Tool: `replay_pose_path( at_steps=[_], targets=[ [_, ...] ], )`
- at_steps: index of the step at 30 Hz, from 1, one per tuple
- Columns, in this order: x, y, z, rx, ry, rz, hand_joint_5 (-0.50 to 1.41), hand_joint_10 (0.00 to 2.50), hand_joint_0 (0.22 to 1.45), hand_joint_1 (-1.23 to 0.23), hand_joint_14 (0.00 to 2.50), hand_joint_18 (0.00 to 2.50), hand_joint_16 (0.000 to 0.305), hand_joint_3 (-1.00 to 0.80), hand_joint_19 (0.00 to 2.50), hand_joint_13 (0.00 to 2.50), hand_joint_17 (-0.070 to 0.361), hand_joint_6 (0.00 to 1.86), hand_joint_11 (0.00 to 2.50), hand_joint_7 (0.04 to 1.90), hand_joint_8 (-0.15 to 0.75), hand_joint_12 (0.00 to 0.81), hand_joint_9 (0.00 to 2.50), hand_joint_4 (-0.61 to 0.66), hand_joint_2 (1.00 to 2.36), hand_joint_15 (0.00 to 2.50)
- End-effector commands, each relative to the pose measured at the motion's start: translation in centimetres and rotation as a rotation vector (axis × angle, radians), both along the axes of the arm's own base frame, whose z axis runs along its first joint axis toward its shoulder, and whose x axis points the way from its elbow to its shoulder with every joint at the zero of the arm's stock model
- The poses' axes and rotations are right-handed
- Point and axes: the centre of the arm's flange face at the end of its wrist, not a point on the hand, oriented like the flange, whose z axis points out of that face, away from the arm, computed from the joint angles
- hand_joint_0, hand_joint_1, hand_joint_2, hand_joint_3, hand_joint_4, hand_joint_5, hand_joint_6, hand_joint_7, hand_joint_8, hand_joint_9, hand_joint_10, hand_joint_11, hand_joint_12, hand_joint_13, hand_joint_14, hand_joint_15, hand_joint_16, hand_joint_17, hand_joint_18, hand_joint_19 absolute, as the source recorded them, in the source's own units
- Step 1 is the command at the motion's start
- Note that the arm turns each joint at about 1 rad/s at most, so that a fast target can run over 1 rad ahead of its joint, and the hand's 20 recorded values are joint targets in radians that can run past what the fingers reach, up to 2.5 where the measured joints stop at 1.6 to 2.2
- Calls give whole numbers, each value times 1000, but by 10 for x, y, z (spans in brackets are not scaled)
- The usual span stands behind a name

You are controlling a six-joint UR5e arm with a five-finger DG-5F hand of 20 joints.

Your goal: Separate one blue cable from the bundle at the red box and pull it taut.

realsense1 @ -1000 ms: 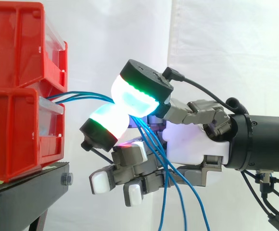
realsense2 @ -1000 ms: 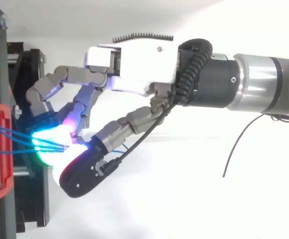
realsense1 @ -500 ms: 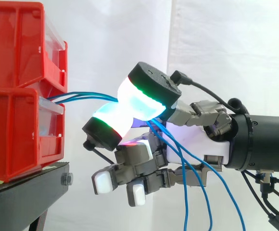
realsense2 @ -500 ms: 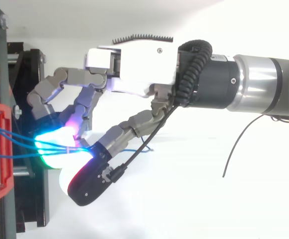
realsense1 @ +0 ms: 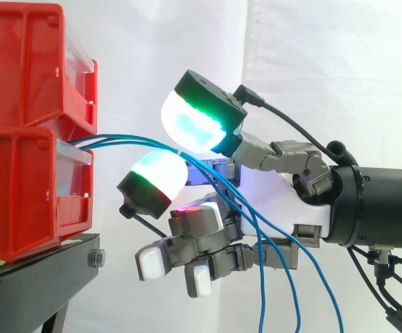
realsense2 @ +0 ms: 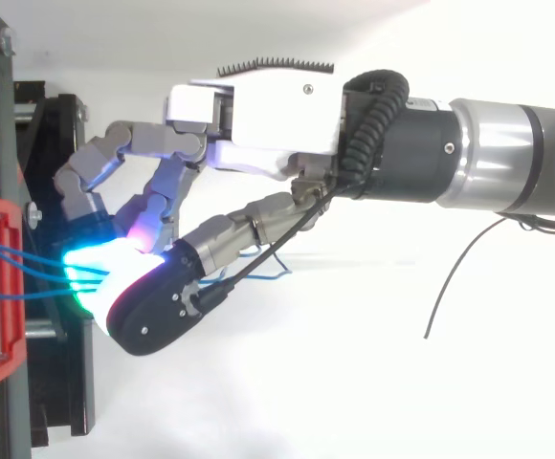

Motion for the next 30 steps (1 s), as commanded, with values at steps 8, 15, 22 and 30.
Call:
replay_pose_path(
  at_steps=[8, 15, 22, 30],
  targets=[
    [-1, -1, 0, 0, 6, -1, -132, 25, 688, -756, 22, 919, 45, -444, 803, 886, 100, 842, 1199, 1260, 330, 361, 1211, 44, 1006, 564],
    [-1, -1, -1, 0, 9, -1, -150, 24, 769, -866, 21, 902, 44, -475, 789, 858, 99, 881, 1205, 1302, 327, 354, 1176, -42, 1002, 554],
    [-2, 0, -2, -2, 21, 4, -155, 26, 793, -865, 21, 895, 43, -500, 772, 855, 97, 891, 1189, 1280, 323, 347, 1169, -89, 1000, 551],
    [-2, -1, -2, -2, 21, 7, -155, 24, 763, -886, 22, 896, 43, -500, 772, 854, 96, 894, 1195, 1252, 323, 349, 1170, -47, 1000, 542]
  ],
)
